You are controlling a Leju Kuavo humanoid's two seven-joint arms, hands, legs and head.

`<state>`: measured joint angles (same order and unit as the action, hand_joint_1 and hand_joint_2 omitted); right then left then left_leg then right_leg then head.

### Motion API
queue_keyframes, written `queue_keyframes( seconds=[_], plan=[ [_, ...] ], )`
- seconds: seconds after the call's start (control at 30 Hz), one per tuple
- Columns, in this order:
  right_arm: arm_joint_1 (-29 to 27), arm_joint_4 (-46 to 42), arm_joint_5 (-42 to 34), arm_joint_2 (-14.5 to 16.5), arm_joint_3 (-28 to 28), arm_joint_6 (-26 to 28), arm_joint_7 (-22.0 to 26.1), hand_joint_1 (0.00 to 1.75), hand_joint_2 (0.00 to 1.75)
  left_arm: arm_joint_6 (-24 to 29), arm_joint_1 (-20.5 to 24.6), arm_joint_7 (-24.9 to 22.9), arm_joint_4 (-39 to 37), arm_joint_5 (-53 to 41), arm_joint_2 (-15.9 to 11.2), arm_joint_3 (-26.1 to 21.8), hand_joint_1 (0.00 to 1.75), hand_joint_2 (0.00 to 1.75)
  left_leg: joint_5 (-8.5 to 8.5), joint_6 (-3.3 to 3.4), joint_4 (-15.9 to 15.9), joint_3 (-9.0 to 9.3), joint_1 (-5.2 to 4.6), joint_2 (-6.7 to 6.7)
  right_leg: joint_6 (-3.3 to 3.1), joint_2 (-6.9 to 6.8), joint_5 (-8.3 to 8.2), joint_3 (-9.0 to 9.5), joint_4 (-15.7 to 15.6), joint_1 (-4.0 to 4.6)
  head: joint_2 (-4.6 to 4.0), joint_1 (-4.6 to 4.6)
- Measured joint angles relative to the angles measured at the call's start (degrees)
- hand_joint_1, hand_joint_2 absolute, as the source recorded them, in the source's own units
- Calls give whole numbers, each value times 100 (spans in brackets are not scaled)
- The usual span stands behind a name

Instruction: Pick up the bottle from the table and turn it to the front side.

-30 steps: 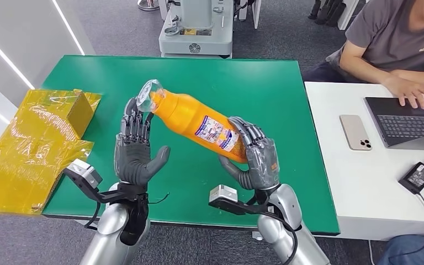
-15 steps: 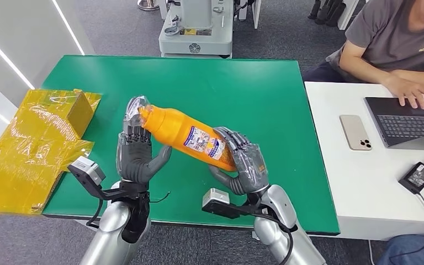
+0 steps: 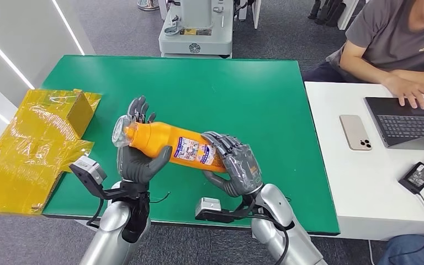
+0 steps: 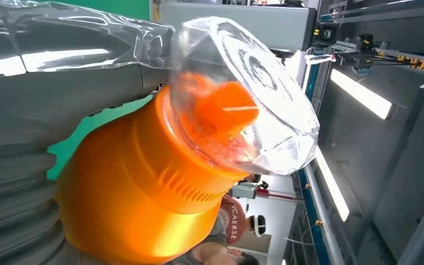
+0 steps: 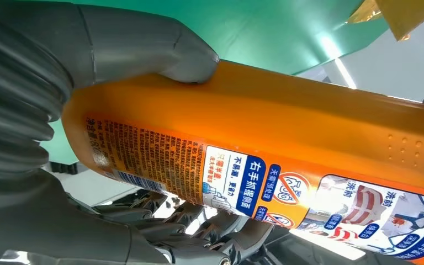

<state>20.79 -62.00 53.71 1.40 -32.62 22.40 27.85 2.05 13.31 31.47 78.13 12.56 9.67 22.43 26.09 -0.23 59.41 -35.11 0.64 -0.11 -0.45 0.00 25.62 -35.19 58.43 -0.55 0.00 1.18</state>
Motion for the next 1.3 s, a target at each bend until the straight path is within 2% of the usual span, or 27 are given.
queue_keyframes(
  seconds=[0.53, 0.57, 0.67, 0.7, 1.3],
  plan=[
    [193, 479, 199, 21, -96, -559, -230, 175, 175, -33, 6, 89, -8, 14, -1, 0, 0, 175, 0, 0, 0, 0, 0, 0, 0, 0, 0, 0, 0, 0, 0, 1],
    [212, 512, 203, 22, -109, -585, -244, 175, 175, -33, 6, 90, -8, 13, -1, 0, 21, 175, 0, 0, 0, 0, 0, 0, 0, 0, 0, 0, 0, 0, 0, 1],
    [270, 619, 226, 33, -136, -629, -284, 175, 175, -39, 6, 97, -8, -5, -1, 0, 151, 175, 0, 0, 0, 0, 0, 0, 0, 0, 0, 0, 0, 0, 0, 1],
    [288, 651, 235, 39, -140, -627, -292, 175, 175, -49, 6, 100, -8, -16, -1, 0, 175, 175, 0, 0, 0, 0, 0, 0, 0, 0, 0, 0, 0, 0, 0, 0],
    [337, 736, 129, 117, -123, -486, -259, 175, 175, -192, -1, 167, -9, -54, 7, 0, 175, 175, 0, 0, 0, 0, 0, 0, 0, 0, 0, 0, 0, 0, 0, 1]
  ],
)
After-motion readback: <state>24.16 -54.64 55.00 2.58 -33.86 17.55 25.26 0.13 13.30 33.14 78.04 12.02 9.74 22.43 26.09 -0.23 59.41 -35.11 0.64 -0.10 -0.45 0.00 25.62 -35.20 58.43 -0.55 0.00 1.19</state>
